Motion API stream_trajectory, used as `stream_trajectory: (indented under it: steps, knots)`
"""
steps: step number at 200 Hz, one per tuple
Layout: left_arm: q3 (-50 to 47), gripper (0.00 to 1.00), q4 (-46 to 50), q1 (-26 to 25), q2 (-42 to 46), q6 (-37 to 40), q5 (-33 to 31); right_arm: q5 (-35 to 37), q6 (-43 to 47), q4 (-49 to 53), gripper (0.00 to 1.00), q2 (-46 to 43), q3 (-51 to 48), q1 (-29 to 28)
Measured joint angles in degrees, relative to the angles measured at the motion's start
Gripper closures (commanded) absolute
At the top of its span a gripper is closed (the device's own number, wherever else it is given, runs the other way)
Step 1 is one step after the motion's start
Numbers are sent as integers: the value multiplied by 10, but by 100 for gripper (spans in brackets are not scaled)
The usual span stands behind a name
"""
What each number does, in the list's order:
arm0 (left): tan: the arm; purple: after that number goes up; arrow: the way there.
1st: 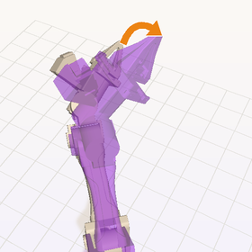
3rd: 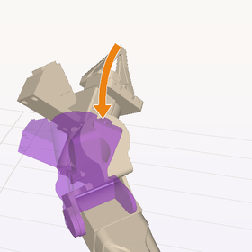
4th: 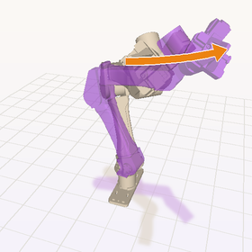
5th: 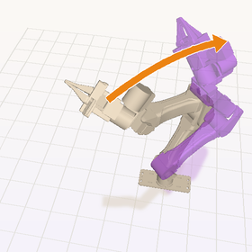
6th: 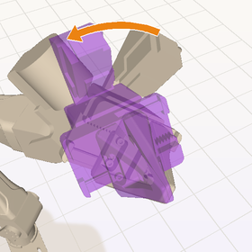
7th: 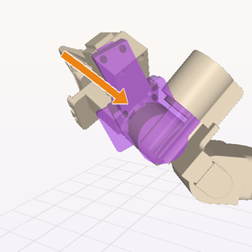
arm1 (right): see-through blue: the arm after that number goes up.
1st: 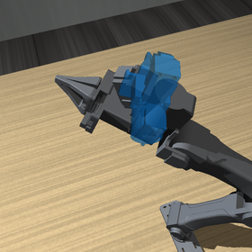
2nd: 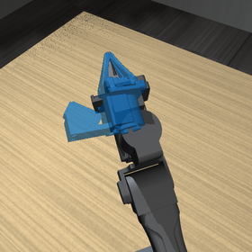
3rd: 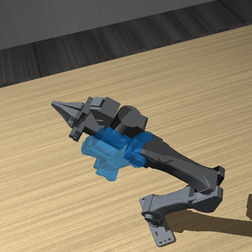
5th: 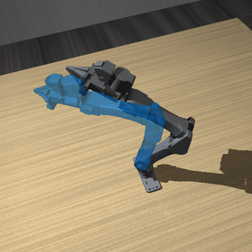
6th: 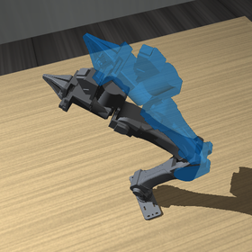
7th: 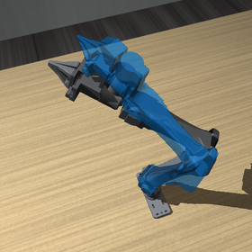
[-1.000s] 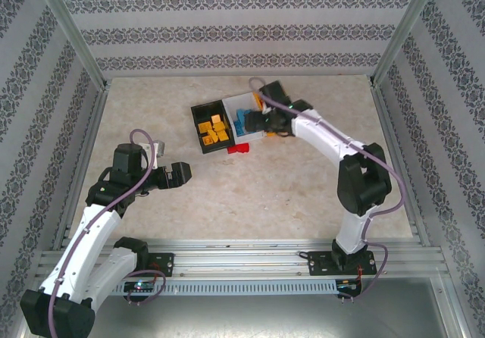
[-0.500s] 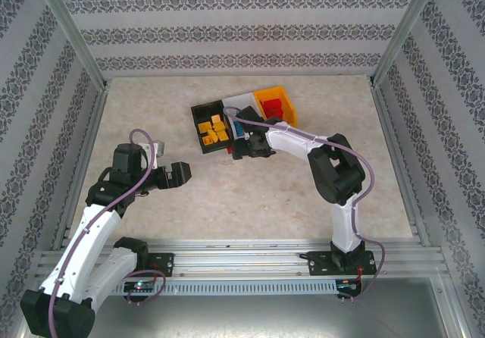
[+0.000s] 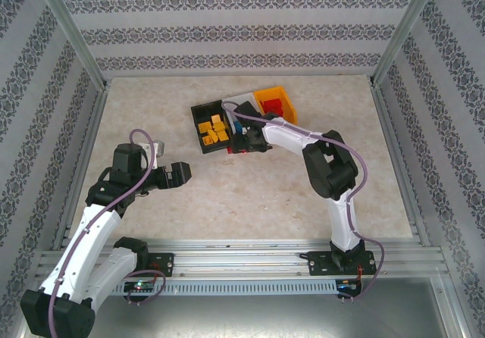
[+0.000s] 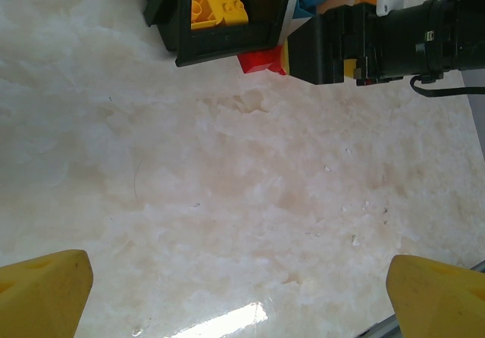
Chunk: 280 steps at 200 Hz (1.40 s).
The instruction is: Sort the legos into containers by color
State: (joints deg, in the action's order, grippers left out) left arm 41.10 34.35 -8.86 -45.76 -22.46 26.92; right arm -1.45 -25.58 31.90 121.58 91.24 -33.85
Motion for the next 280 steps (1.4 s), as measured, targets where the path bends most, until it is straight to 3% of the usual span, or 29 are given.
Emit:
stream_trajectory:
  steps: [40, 66, 109, 195, 244, 280]
  knots:
    - [0, 0, 0, 0, 0, 0, 0, -8, 0, 7, 41, 18, 19, 7]
    - [0, 0, 0, 0, 0, 0, 0, -10, 2, 6, 52, 27, 21, 7]
    - [0, 0, 0, 0, 0, 0, 0, -10, 0, -19, 55, 11, -6, 7]
    - [0, 0, 0, 0, -3, 0, 0, -10, -34, -46, 56, -173, -186, 12]
    - [0, 0, 0, 0, -3, 0, 0, -10, -42, -48, 57, -246, -219, 60]
    - [0, 0, 0, 0, -4, 0, 0, -11, -27, -23, 56, -238, -149, 122]
